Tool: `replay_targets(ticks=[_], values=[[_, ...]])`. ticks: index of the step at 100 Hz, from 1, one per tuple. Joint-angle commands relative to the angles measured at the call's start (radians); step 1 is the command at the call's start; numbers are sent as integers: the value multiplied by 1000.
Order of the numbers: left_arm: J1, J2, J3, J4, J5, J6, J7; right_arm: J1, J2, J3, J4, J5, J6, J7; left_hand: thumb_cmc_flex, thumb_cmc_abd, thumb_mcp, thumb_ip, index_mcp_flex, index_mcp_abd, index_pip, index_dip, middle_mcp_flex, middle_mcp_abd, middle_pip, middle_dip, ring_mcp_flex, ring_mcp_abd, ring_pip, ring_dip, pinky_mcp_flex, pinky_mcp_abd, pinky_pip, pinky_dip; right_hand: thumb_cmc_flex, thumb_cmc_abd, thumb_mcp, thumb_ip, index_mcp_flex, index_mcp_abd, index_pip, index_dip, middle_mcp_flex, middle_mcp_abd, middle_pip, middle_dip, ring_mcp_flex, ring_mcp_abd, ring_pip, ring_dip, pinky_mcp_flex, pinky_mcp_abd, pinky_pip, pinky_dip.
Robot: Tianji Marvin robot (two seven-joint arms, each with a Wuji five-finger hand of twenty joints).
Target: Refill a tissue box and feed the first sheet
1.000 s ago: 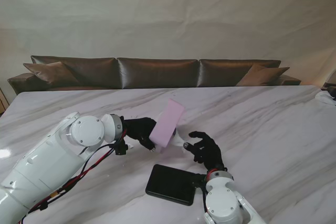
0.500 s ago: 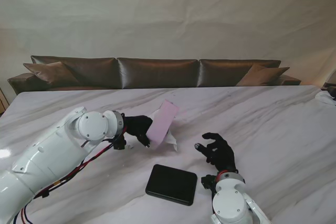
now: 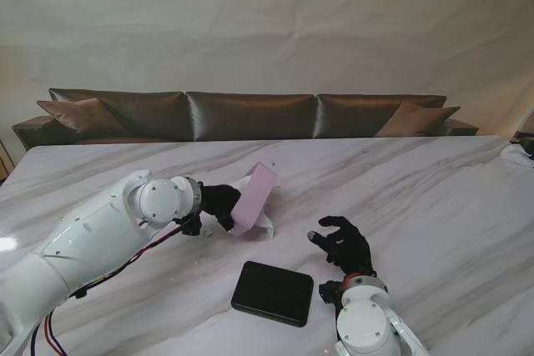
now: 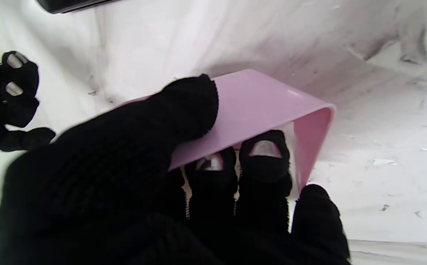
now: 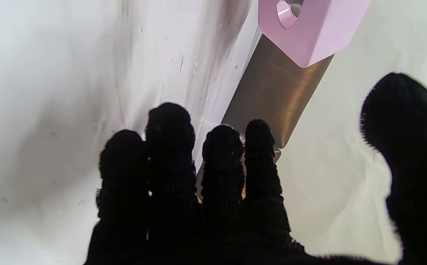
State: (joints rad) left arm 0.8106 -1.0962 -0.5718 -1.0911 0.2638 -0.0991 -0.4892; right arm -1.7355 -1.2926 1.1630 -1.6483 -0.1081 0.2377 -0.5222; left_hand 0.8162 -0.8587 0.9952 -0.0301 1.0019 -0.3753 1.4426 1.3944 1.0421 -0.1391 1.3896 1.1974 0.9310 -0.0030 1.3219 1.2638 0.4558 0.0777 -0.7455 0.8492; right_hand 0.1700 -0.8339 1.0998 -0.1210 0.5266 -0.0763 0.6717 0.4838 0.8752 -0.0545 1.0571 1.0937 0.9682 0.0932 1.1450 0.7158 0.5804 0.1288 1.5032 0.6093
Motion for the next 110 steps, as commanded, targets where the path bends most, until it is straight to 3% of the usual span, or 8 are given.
replay_targets(ticks=[1, 30, 35, 53, 73, 90, 99, 110], values=[[-11, -14, 0, 16, 4, -5, -8, -3, 0, -2, 4, 0, 6, 16, 51, 75, 123, 65, 5, -53, 6, 12, 27, -25, -50, -41, 18, 2, 7, -7, -15, -33, 2280, 18, 4, 13, -16, 19, 14, -23, 12, -7, 13, 1, 24, -12, 14, 9, -10, 13, 10, -1, -1, 19], [-29, -32, 28, 57, 24, -18, 39, -6, 1, 0, 7, 4, 3, 21, -7, 76, 109, 60, -44, -72, -33, -1, 9, -54, -94, -55, -15, -6, -39, -25, -34, -37, 2250, 3, 8, 11, -17, 21, 19, -25, 12, -7, 16, 1, 26, -11, 16, 9, -10, 12, 13, -3, -1, 18], [-25, -32, 24, 54, 34, -16, 48, -5, 0, -1, 9, 6, 1, 21, -20, 67, 107, 48, -67, -75, -53, -10, -5, -59, -116, -63, -31, -6, -58, -27, -47, -39, 2238, -4, 8, 10, -17, 21, 18, -26, 11, -8, 16, 1, 26, -11, 16, 8, -10, 12, 13, -3, -1, 17], [-3, -28, -3, 34, 83, -10, 90, 0, -1, -5, 16, 12, -6, 19, -70, -17, 70, -52, -165, -70, -145, -88, -71, -79, -216, -104, -115, -15, -175, -62, -118, -39, 2153, -45, 7, 7, -15, 20, 18, -25, 10, -8, 15, 0, 25, -11, 16, 8, -9, 12, 12, -3, 0, 17], [18, -18, -23, 0, 131, -5, 107, 4, -1, -6, 22, 16, -13, 20, -147, -52, 38, -98, -257, -63, -213, -169, -154, -84, -289, -126, -198, -21, -254, -108, -189, -36, 2086, -71, 7, 5, -13, 19, 19, -25, 10, -7, 15, 0, 26, -10, 16, 9, -9, 12, 12, -3, 0, 17], [37, -10, -41, -22, 170, -2, 123, 4, 0, -5, 22, 15, -16, 22, -192, -40, 43, -95, -335, -68, -264, -217, -236, -89, -319, -134, -269, -24, -295, -115, -245, -39, 2048, -78, 6, 5, -12, 19, 21, -27, 10, -7, 16, 0, 26, -10, 15, 7, -10, 12, 12, -3, 0, 16], [48, -8, -50, -29, 193, 1, 138, 5, 0, -4, 23, 15, -17, 22, -214, -21, 51, -80, -380, -70, -302, -255, -297, -92, -348, -149, -320, -21, -326, -120, -279, -40, 2026, -79, 5, 6, -12, 18, 25, -28, 11, -7, 14, 0, 24, -10, 15, 8, -10, 12, 12, -3, 0, 16], [83, -12, -86, -40, 224, 4, 193, 7, 2, -2, 22, 11, -16, 28, -246, 21, 55, -42, -440, -56, -356, -361, -390, -87, -395, -245, -387, -7, -389, -156, -306, -36, 2003, -76, 6, 14, -18, 19, 42, -27, 10, -8, 7, 12, -13, -32, 5, 16, -24, 7, 5, 2, -9, 14]])
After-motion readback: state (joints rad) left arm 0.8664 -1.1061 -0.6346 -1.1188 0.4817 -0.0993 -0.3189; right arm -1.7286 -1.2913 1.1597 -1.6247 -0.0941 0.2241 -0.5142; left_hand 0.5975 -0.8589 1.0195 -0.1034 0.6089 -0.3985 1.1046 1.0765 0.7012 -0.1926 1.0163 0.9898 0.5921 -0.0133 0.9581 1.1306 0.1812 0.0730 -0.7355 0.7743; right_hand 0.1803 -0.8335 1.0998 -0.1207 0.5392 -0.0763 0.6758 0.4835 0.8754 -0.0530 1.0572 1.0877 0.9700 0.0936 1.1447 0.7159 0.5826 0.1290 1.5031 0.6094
